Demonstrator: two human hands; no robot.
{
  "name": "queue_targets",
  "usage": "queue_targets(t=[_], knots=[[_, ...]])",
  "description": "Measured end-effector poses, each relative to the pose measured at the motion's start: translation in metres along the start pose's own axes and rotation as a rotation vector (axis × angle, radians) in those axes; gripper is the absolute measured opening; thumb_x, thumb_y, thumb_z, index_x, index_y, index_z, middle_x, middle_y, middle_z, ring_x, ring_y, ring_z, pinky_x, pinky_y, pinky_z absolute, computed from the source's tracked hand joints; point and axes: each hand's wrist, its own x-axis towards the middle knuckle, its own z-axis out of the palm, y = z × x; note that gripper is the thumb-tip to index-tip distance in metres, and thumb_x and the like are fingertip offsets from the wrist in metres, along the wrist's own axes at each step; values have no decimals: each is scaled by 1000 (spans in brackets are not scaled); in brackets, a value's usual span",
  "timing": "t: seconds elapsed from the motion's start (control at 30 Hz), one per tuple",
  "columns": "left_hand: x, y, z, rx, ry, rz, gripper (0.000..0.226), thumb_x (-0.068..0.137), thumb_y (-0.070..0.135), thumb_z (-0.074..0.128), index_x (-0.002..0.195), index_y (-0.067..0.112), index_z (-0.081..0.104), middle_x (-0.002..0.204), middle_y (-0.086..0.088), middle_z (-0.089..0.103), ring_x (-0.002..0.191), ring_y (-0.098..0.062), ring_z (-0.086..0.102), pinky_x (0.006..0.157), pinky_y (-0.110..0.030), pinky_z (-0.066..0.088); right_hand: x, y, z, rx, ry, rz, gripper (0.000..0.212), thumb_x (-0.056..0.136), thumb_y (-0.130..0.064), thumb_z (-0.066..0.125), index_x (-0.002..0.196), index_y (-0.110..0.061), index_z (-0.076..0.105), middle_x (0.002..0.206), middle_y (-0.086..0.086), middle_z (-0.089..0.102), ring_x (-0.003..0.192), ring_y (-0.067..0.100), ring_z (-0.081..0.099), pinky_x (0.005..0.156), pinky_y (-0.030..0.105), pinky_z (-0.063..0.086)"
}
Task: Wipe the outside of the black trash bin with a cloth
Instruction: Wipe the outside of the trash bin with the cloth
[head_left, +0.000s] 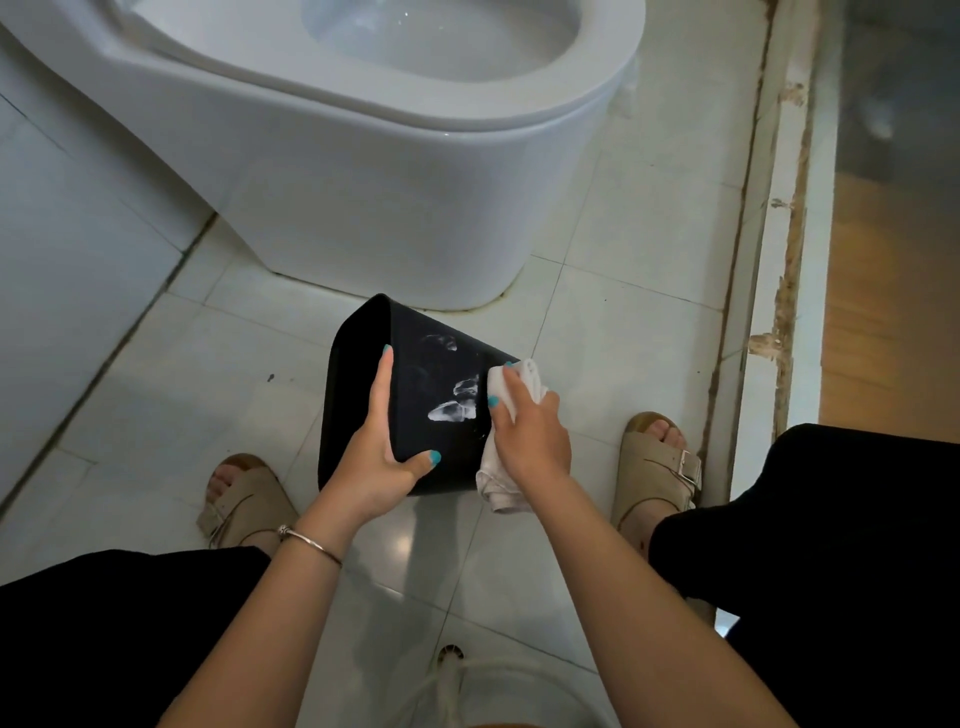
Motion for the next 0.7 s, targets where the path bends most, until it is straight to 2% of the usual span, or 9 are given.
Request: queue_targets(t=[0.1,0.2,0.27,0.33,0.43,0.53,0.63,0.7], knots=[[3,3,1,36,-8,16,116,83,0,71,141,64,-7,143,16,42,123,-1,51,95,-18,45,-9,-7,-1,-20,2,-29,48,101,-46,31,148,-46,19,133,7,33,85,24,53,78,36,51],[4,2,0,31,-10,18,116,83,-1,71,143,62,-6,141,16,42,122,0,51,92,-14,45,-18,-17,1,-15,-5,-92,48,101,-44,32,148,-45,22,132,7,33,94,29,56,77,33,46],[3,1,-1,23,-6,19,116,82,-1,71,144,60,-6,144,15,40,124,-2,50,95,-18,46,-18,-19,0,15,-2,-117,47,101,-45,33,147,-47,24,132,7,34,96,29,57,80,35,47],[2,2,-2,17,-2,16,115,82,-1,71,145,58,-5,146,14,39,125,-1,49,99,-22,45,-13,-15,-2,44,-8,-100,45,101,-47,32,145,-50,25,131,6,36,97,28,56,83,38,50],[0,1,0,16,18,20,114,83,-2,70,147,55,-5,147,15,37,126,1,47,102,-20,42,-8,-8,-3,33,-22,-39,45,101,-48,29,146,-49,23,132,6,36,95,25,54,86,41,52],[0,1,2,32,7,22,114,83,-1,70,146,56,-7,144,16,40,125,-2,48,104,-26,42,-8,-11,-3,43,-33,-10,46,102,-45,30,147,-46,23,133,8,34,92,23,52,84,36,51],[1,3,2,38,-4,15,115,83,0,70,146,56,-8,141,15,41,123,-2,50,101,-24,44,-17,-21,-3,27,-24,-91,47,102,-43,31,148,-43,23,136,8,31,94,26,53,81,33,46],[1,2,0,37,-5,10,115,83,1,71,146,56,-8,141,16,40,124,-3,49,104,-30,43,-24,-29,-4,33,-45,-162,46,102,-43,32,147,-44,24,137,7,29,98,31,55,82,34,45]])
